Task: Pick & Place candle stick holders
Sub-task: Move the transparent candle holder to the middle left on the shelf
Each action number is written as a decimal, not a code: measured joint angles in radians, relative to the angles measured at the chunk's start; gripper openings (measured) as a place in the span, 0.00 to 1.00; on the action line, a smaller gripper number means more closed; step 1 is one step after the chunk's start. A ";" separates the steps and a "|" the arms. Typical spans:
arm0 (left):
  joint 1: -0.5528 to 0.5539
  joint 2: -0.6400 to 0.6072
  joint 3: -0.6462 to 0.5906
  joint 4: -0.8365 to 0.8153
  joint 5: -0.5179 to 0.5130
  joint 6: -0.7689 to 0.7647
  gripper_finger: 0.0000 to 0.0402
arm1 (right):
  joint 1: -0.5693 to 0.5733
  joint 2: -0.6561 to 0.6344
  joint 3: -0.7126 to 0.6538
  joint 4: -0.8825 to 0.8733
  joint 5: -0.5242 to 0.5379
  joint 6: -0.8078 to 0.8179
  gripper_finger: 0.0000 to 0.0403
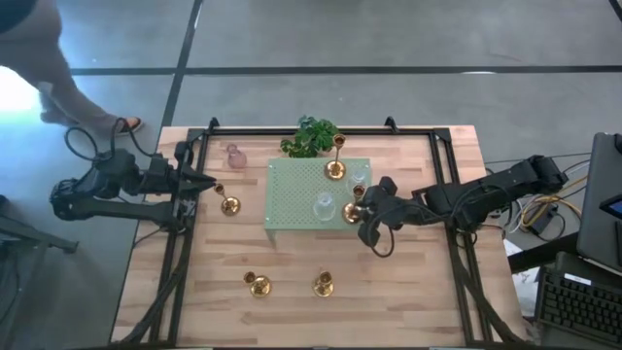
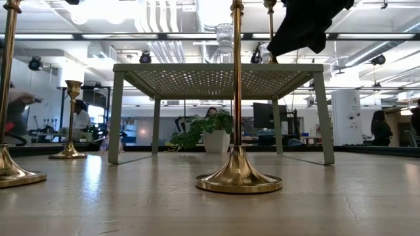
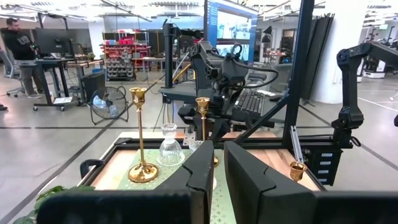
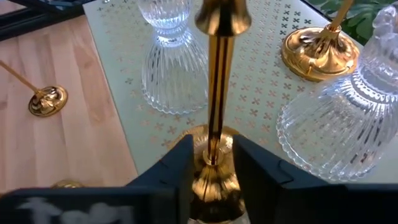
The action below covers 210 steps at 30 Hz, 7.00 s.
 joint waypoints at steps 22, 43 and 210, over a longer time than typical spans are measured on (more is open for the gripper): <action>0.000 0.000 0.000 0.000 0.000 0.000 0.11 | 0.080 -0.351 -0.033 -0.427 -0.143 0.204 0.42; 0.000 0.000 0.000 0.000 0.000 0.000 0.11 | 0.121 -0.568 -0.714 0.252 -0.190 0.220 0.02; 0.036 0.881 0.147 0.428 -0.043 0.058 0.55 | -0.201 -1.143 -0.932 0.455 -0.387 -0.418 0.02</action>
